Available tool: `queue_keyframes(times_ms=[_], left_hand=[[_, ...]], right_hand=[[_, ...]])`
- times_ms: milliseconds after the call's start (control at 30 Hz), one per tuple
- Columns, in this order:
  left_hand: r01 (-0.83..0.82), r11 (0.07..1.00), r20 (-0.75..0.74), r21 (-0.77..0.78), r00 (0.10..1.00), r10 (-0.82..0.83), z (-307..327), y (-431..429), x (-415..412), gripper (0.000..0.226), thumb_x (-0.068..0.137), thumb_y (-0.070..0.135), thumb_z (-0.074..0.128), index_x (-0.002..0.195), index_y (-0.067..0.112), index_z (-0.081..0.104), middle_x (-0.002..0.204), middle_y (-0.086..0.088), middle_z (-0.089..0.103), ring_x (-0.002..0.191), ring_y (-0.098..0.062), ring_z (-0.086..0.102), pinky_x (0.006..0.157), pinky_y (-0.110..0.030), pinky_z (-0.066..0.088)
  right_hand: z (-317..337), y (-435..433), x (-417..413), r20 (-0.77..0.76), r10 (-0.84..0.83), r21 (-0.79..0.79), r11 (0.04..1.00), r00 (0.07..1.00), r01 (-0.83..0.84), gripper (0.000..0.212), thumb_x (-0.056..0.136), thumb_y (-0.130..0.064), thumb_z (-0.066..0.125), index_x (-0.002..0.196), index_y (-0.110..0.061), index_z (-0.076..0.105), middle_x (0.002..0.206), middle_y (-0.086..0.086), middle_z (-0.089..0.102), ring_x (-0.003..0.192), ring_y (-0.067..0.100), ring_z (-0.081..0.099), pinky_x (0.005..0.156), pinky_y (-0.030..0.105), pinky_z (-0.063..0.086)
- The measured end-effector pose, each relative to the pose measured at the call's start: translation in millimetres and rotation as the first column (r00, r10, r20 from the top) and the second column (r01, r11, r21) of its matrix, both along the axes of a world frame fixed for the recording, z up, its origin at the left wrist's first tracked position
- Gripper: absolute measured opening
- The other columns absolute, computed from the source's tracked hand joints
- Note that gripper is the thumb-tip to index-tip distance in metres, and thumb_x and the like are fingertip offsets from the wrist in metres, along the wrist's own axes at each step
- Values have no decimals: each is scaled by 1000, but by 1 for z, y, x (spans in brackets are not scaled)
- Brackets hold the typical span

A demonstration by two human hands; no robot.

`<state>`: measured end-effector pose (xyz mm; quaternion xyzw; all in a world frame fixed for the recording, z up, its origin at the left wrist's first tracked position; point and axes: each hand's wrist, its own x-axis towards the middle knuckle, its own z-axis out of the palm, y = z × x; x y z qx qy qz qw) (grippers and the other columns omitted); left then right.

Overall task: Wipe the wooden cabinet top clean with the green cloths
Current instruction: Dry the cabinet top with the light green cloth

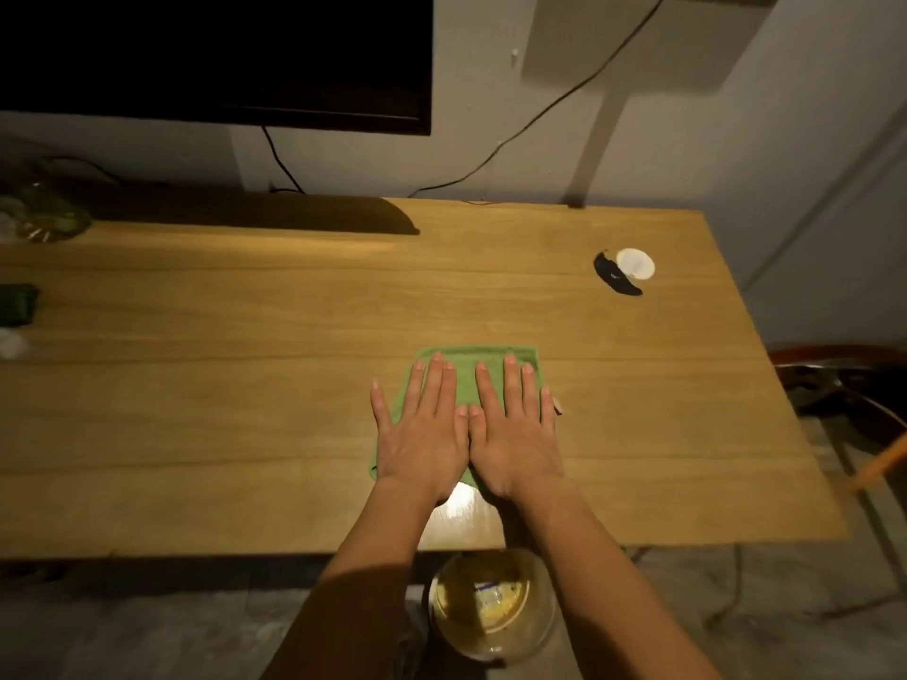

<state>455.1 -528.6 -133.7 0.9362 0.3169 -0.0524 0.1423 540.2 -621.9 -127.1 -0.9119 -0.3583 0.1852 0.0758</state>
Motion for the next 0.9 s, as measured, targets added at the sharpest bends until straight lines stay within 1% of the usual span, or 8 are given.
queue_keyframes(times_ms=[200,367,533,667,800,900], left_hand=[[-2,999,-54,-42,999,0,6,-71,-54,60,98,47,-7,152,25,-21,159,10,-30,144,-11,-31,111,-61,-21],[-7,998,-83,-60,997,2,13,-97,-69,59,99,48,-5,150,25,-23,158,9,-32,143,-11,-32,111,-62,-21],[3,998,-85,-62,996,-8,12,-94,-68,58,99,48,-6,149,27,-25,156,11,-35,142,-10,-34,111,-62,-21],[29,999,-91,-39,995,-33,12,-82,-57,60,97,50,-10,149,26,-26,156,10,-36,142,-10,-34,111,-62,-21],[23,999,-62,-31,998,-25,7,-55,-24,60,97,52,-10,149,27,-26,156,10,-35,142,-10,-34,111,-62,-21],[22,1000,-42,7,999,-22,0,-26,11,60,98,51,-9,151,27,-23,159,10,-30,144,-10,-31,111,-63,-20]], right_hand=[[4,-72,-57,-10,-10,-29,1000,1000,10,57,100,-49,0,151,-35,-22,158,2,-34,143,19,-36,117,43,-21],[4,-94,-74,-2,-25,-46,999,1000,25,57,100,-49,0,150,-35,-23,158,2,-35,142,20,-37,117,44,-21],[3,-91,-72,7,-24,-46,999,1000,24,58,100,-49,0,151,-34,-23,158,3,-35,142,21,-38,116,43,-23],[2,-82,-66,33,-43,-42,998,999,44,59,99,-50,-4,152,-34,-23,157,3,-36,142,21,-38,115,43,-23],[4,-54,-33,40,-44,-40,998,998,46,58,98,-51,-6,151,-34,-24,157,3,-37,143,22,-37,118,45,-19],[0,-25,2,53,-60,-17,998,997,61,58,99,-50,-2,152,-34,-20,160,3,-31,145,22,-32,120,45,-15]])
